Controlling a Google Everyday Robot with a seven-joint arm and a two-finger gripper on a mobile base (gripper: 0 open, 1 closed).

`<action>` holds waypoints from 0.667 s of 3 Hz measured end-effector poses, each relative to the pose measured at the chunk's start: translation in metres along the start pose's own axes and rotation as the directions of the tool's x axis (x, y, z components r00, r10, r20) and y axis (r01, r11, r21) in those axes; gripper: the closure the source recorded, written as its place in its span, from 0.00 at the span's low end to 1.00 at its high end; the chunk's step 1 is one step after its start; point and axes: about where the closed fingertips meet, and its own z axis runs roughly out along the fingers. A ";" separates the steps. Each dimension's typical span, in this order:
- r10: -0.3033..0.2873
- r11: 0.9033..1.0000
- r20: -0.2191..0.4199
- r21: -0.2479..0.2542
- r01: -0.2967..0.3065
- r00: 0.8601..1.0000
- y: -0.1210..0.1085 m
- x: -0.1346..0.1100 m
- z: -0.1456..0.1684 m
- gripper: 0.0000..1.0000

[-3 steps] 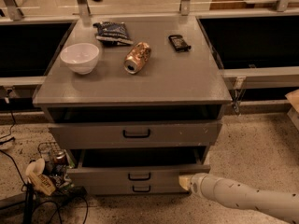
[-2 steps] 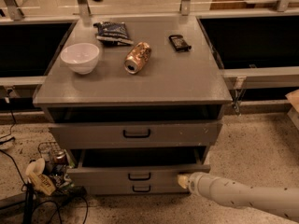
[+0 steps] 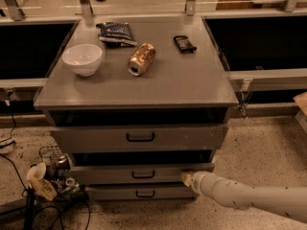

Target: Close middle drawer

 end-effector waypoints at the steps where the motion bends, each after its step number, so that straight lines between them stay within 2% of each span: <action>1: 0.006 1.000 0.025 0.007 -0.006 1.000 -0.001 -0.012 0.008 1.00; 2: 0.017 1.000 0.040 0.004 -0.017 0.999 -0.002 -0.018 0.012 1.00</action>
Offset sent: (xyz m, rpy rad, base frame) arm 0.0319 0.0012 0.0046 0.0269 -0.0393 -0.0407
